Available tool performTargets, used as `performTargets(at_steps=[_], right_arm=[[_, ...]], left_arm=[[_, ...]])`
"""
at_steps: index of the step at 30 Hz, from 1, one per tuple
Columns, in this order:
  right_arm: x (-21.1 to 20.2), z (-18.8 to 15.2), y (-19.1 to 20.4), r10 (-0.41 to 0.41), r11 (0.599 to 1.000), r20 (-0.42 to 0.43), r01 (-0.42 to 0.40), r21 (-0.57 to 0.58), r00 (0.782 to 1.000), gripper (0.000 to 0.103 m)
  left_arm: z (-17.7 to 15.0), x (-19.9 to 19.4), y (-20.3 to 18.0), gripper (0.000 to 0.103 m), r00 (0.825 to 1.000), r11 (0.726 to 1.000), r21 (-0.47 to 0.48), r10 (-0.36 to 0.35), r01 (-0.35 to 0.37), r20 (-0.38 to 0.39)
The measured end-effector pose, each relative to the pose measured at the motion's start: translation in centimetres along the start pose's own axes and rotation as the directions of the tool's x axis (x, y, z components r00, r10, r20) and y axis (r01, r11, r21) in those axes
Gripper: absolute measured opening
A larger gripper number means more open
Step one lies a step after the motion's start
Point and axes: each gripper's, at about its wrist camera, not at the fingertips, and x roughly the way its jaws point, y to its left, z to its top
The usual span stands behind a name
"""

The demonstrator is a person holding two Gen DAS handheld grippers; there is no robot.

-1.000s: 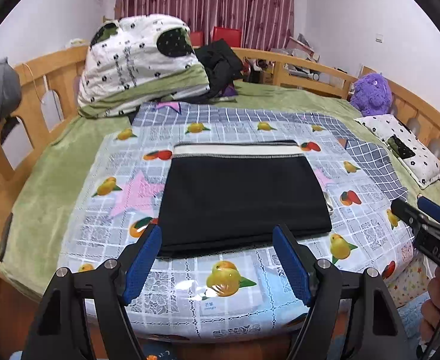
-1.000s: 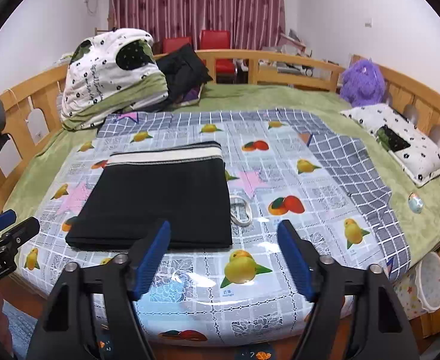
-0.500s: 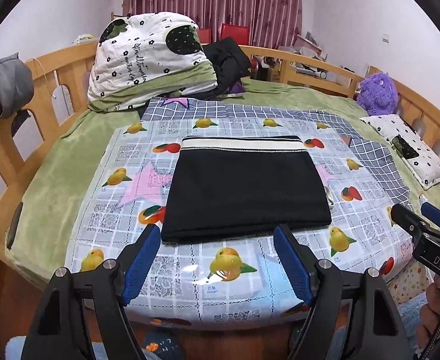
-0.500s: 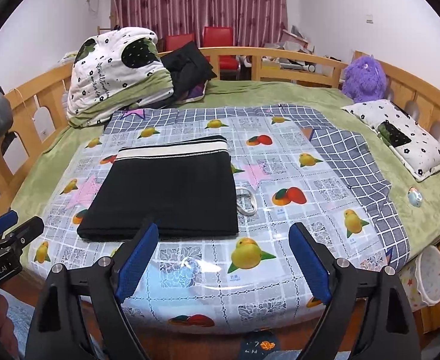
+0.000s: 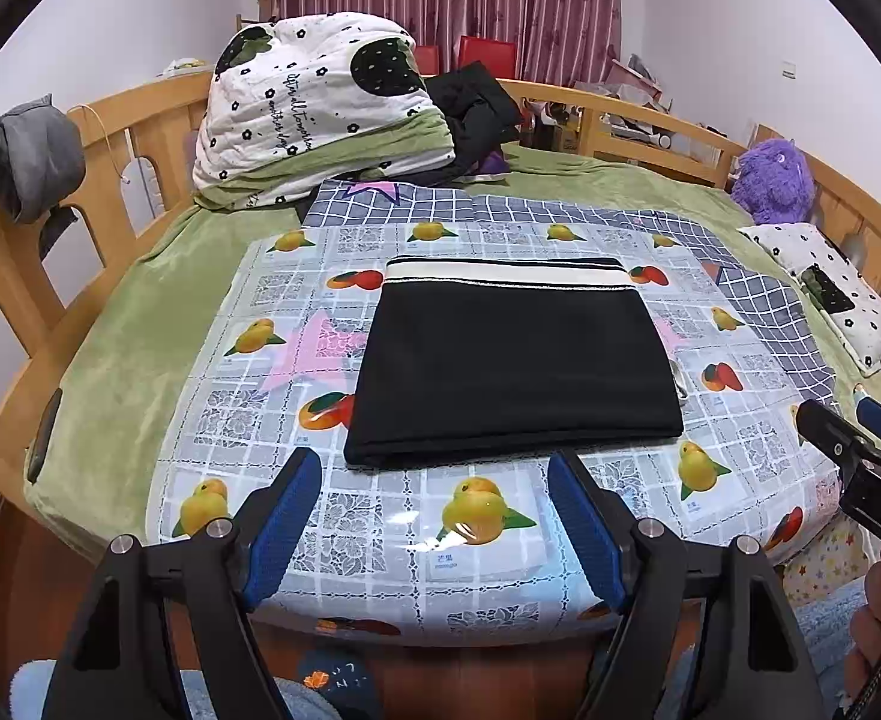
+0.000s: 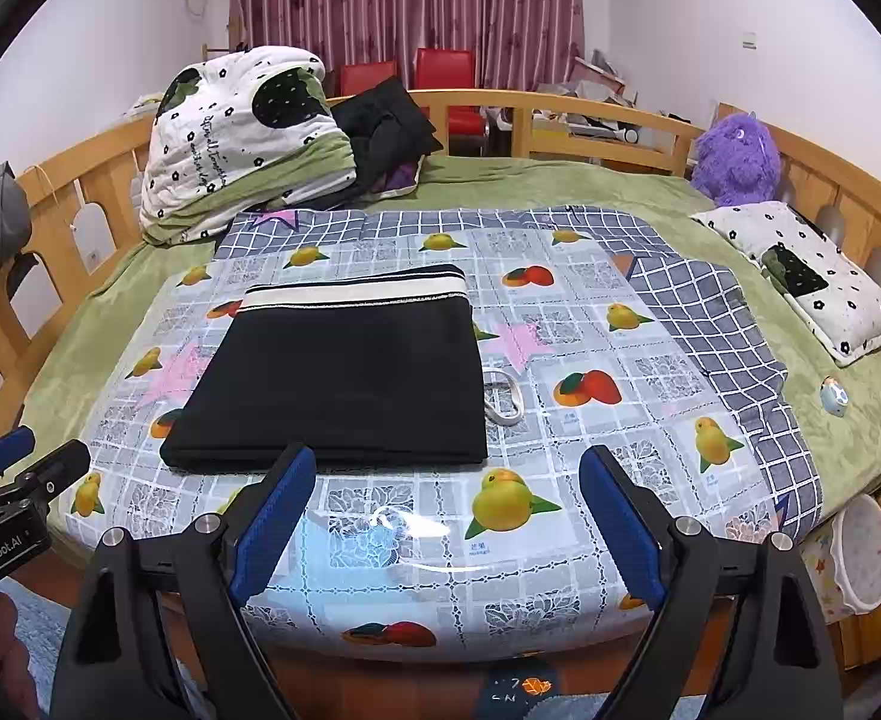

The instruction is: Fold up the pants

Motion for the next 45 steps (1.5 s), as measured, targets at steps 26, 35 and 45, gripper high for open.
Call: performTargets(at_steps=[26,35,45], right_arm=[[0.32,-0.05,-0.22,-0.013,1.0,-0.019,0.013,0.013,1.0,0.089],[0.29,-0.04,-0.17,-0.014,1.0,-0.021,0.014,0.014,1.0,0.089],[0.3,-0.06,-0.17,-0.014,1.0,-0.022,0.014,0.015,1.0,0.089]], left_arm=[[-0.2,-0.03,-0.24,0.077,1.0,1.0,-0.003,-0.011,0.011,-0.005],[-0.15,0.03,-0.17,0.077,1.0,1.0,-0.002,-0.013,0.013,-0.007],[-0.15,0.1,-0.13,0.077,1.0,1.0,-0.001,-0.019,0.019,-0.006]])
